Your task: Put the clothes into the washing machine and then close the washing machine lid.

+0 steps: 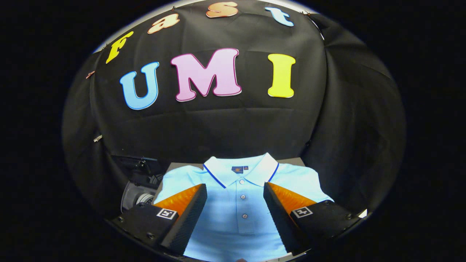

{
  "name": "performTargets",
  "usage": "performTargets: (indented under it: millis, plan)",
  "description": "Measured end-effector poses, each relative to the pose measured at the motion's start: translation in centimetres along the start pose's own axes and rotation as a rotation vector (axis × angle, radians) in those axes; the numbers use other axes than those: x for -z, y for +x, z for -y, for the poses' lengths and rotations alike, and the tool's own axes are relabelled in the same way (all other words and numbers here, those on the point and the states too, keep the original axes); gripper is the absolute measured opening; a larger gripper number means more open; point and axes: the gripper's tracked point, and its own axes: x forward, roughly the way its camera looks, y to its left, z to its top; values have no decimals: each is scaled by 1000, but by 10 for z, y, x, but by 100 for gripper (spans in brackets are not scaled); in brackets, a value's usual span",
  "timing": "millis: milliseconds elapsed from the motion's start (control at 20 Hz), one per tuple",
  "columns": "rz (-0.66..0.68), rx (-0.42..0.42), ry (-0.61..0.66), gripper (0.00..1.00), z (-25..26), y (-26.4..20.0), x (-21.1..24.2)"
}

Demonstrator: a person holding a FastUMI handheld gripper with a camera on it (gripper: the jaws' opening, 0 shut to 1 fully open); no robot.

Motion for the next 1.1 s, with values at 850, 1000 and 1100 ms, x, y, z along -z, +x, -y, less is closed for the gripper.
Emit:
performTargets:
  millis: [850, 1000, 1100]
  plan:
    - [-263, 29, 9, 98, 15, 34, 65]
    - [-289, 35, -51, 98, 14, 34, 69]
    - [-303, 40, -35, 98, 14, 33, 69]
